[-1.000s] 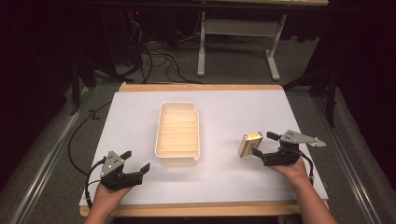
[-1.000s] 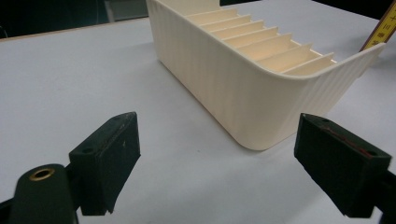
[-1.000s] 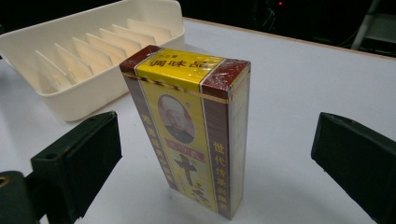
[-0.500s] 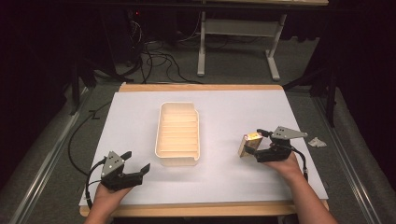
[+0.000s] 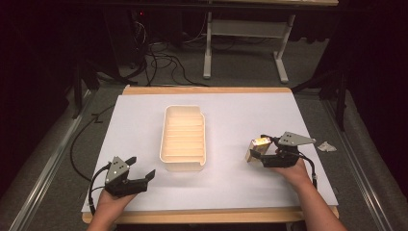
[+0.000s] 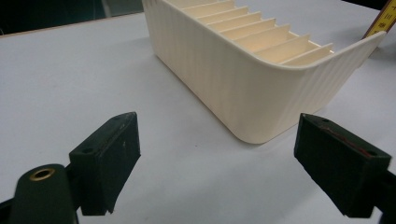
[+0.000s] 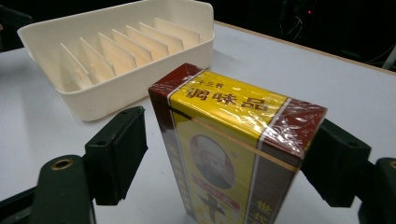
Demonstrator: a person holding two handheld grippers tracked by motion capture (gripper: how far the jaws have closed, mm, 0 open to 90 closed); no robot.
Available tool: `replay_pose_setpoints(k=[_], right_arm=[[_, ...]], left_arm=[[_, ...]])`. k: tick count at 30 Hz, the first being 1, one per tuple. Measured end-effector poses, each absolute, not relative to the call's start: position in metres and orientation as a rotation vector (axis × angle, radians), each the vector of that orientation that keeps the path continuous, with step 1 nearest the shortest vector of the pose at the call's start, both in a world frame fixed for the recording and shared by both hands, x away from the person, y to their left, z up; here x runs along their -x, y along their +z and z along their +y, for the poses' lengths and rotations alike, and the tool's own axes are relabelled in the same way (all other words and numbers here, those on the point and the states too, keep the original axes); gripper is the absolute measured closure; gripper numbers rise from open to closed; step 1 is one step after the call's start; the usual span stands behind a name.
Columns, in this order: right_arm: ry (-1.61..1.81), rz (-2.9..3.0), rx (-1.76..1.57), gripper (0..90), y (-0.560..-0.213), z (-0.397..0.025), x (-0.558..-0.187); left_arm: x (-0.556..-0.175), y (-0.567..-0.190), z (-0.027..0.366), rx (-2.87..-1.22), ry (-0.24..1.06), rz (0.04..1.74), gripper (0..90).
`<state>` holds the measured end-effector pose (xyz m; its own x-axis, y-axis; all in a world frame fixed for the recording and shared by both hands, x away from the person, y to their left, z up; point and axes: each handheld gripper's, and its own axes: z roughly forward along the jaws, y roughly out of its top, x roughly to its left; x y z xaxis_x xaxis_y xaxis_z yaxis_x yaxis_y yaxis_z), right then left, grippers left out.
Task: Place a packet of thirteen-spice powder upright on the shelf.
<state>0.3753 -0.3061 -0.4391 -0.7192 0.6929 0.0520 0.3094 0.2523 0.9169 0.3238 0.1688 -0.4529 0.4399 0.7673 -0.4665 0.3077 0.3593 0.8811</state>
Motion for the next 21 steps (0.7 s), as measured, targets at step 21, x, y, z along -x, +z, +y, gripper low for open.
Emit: replay_pose_setpoints(k=[21], right_arm=[[1.44, 2.139, -0.926, 31.1, -0.4405, -0.3094, -0.3704]], left_arm=[[-0.3232, -0.4539, 0.1675, -1.24, 0.393, 1.125, 15.3]])
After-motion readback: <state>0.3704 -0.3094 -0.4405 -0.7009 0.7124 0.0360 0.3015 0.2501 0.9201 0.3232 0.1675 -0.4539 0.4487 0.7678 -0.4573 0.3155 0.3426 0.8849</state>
